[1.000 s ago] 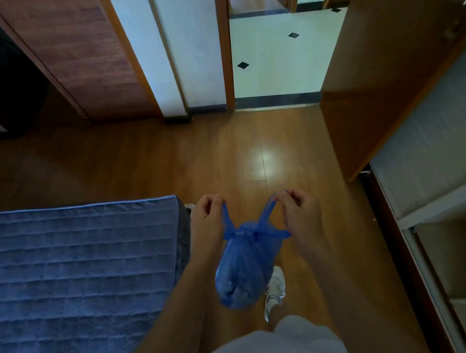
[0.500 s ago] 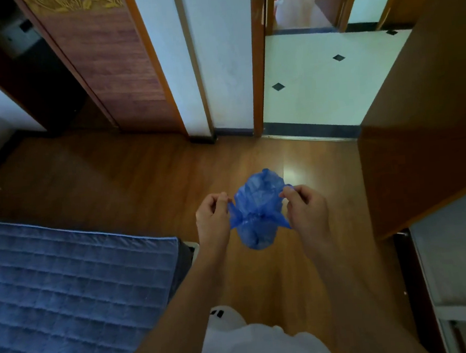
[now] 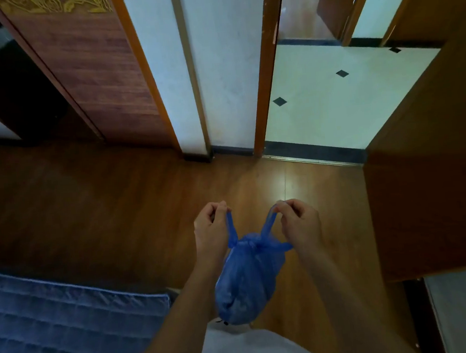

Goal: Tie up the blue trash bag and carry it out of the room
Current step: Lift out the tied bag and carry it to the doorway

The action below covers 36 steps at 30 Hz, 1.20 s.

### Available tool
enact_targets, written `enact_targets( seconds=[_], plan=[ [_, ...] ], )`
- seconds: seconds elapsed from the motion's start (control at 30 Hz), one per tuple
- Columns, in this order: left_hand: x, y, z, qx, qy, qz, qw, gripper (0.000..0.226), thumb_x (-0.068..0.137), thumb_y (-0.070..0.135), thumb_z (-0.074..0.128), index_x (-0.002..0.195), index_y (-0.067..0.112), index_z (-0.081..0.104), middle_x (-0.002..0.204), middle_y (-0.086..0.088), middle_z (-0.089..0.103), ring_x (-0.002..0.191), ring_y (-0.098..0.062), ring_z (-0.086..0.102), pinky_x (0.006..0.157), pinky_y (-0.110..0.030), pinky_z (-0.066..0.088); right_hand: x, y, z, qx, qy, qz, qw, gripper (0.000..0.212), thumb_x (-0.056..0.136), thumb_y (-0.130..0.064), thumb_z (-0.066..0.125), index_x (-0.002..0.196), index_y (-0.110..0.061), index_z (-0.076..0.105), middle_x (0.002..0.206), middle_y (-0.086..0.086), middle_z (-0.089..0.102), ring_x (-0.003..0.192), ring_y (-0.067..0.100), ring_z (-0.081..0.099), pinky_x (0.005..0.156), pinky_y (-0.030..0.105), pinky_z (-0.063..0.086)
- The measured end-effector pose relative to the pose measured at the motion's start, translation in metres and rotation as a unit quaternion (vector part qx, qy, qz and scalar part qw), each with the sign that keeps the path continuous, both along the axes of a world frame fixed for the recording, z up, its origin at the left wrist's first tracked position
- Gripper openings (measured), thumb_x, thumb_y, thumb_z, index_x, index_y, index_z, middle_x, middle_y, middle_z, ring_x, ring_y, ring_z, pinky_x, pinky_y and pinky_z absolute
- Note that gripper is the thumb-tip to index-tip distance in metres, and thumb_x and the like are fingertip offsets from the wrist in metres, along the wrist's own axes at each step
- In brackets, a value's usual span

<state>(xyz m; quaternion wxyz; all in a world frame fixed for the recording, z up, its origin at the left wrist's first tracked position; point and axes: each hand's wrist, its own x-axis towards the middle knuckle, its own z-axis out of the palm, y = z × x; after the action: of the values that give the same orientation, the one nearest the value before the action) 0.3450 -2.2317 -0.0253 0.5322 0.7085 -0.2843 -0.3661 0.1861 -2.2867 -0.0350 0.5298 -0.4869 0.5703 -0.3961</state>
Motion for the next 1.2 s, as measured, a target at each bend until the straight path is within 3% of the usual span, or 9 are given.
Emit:
enact_targets(
  seconds=[0.17,0.3,0.37,0.47,0.57,0.73,0.9,1.2],
  plan=[
    [0.054,-0.078,0.008,-0.002,0.003,-0.011,1.0,0.028,0.1,0.024,0.051,0.075,0.019,0.061,0.066,0.002,0.053,0.061,-0.009,0.047,0.058,-0.02,0.039,0.058,-0.075,0.021,-0.008,0.015,0.007,1.0,0.027,0.097,-0.021,0.059,0.076,-0.008,0.07,0.047,-0.011,0.051,0.045,0.003,0.044,0.045,0.02,0.036],
    [0.086,-0.123,0.014,-0.012,0.003,-0.007,1.0,0.026,0.101,0.02,0.049,0.079,0.014,0.06,0.071,0.001,0.055,0.058,0.003,0.052,0.057,-0.011,0.044,0.095,-0.113,0.027,-0.017,0.024,0.002,1.0,0.024,0.097,-0.02,0.059,0.079,-0.011,0.07,0.055,-0.009,0.056,0.053,0.005,0.05,0.049,0.018,0.04],
    [0.099,-0.14,0.012,-0.014,0.006,-0.01,1.0,0.025,0.101,0.019,0.049,0.079,0.013,0.06,0.074,-0.003,0.058,0.063,-0.001,0.055,0.061,-0.017,0.047,0.107,-0.127,0.028,-0.021,0.019,0.001,1.0,0.023,0.097,-0.019,0.059,0.079,-0.011,0.068,0.054,-0.01,0.055,0.051,0.002,0.051,0.048,0.015,0.042],
    [0.116,-0.166,0.005,-0.001,0.007,-0.007,1.0,0.023,0.1,0.019,0.051,0.079,0.015,0.06,0.081,-0.013,0.064,0.078,-0.029,0.062,0.072,-0.04,0.054,0.119,-0.152,0.032,-0.03,0.032,-0.003,0.999,0.023,0.098,-0.019,0.058,0.078,-0.011,0.068,0.051,-0.012,0.056,0.048,-0.001,0.054,0.046,0.012,0.043],
    [0.131,-0.189,0.006,-0.003,0.01,0.016,1.0,0.025,0.099,0.02,0.051,0.077,0.018,0.061,0.083,-0.018,0.065,0.076,-0.028,0.061,0.074,-0.048,0.054,0.133,-0.181,0.032,-0.039,0.044,-0.009,0.998,0.023,0.098,-0.02,0.058,0.079,-0.013,0.068,0.05,-0.014,0.057,0.047,-0.001,0.052,0.046,0.013,0.042],
    [0.157,-0.227,0.009,-0.006,0.033,0.034,0.999,0.025,0.099,0.023,0.053,0.078,0.017,0.065,0.068,0.003,0.057,0.063,-0.01,0.05,0.061,-0.029,0.041,0.161,-0.226,0.023,-0.028,0.046,0.01,0.998,0.024,0.097,-0.023,0.058,0.084,-0.009,0.071,0.054,-0.009,0.056,0.05,0.002,0.05,0.05,0.021,0.042],
    [0.185,-0.277,0.0,0.028,0.022,0.049,0.998,0.026,0.099,0.028,0.052,0.076,0.022,0.064,0.071,0.0,0.057,0.066,-0.013,0.05,0.06,-0.029,0.041,0.19,-0.283,0.015,-0.013,0.029,0.047,0.998,0.025,0.099,-0.025,0.057,0.081,-0.013,0.069,0.049,-0.014,0.055,0.046,0.0,0.049,0.046,0.016,0.041],
    [0.24,-0.402,0.002,0.055,0.0,0.066,0.996,0.024,0.098,0.024,0.054,0.082,0.012,0.068,0.069,0.003,0.058,0.067,-0.012,0.052,0.061,-0.027,0.039,0.249,-0.425,0.004,0.03,-0.019,0.054,0.998,0.022,0.096,-0.02,0.061,0.079,-0.009,0.071,0.058,-0.008,0.061,0.055,0.005,0.056,0.051,0.02,0.044]
  ],
)
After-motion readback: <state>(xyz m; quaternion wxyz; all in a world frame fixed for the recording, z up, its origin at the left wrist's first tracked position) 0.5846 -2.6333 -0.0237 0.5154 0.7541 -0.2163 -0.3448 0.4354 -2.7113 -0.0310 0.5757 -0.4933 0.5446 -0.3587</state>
